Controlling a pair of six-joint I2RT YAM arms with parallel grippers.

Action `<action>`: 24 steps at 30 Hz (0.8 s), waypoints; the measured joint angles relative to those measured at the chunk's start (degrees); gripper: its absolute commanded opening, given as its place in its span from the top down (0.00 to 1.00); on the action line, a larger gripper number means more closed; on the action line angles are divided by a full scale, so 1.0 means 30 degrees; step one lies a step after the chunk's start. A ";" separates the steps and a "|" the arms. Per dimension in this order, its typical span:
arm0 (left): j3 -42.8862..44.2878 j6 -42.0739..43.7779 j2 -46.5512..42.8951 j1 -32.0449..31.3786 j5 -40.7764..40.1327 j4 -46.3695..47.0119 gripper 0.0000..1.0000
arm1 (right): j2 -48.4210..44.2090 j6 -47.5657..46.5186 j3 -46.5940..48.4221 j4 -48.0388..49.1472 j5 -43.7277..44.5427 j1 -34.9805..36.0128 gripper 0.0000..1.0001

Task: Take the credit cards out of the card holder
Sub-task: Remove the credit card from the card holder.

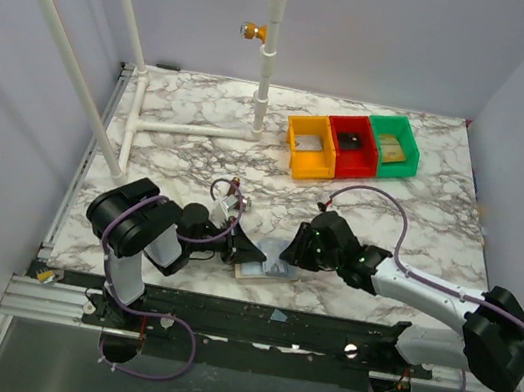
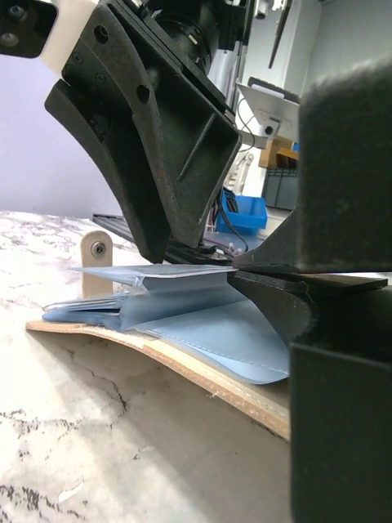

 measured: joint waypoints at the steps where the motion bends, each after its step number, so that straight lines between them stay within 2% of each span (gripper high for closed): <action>1: 0.0000 -0.0058 0.0058 0.0000 0.0029 0.0168 1.00 | 0.0000 -0.0022 -0.0051 0.0284 -0.0423 -0.0124 0.60; 6: 0.0000 -0.0495 0.0444 0.0000 0.0189 0.1056 1.00 | -0.0007 -0.0015 -0.0787 0.1581 -0.2200 -0.1275 0.52; 16: -0.0051 -0.1209 0.1239 0.0000 0.0466 0.2266 1.00 | 0.0124 0.0678 -0.2623 0.4597 -0.5362 -0.2630 0.52; 21: -0.0066 -0.1319 0.1246 0.0000 0.0481 0.2280 1.00 | 0.0364 0.1362 -0.3279 0.5952 -0.6360 -0.2827 0.61; 24: -0.0066 -0.1326 0.1246 0.0000 0.0481 0.2280 1.00 | 0.0364 0.1668 -0.3453 0.6441 -0.6747 -0.2943 0.74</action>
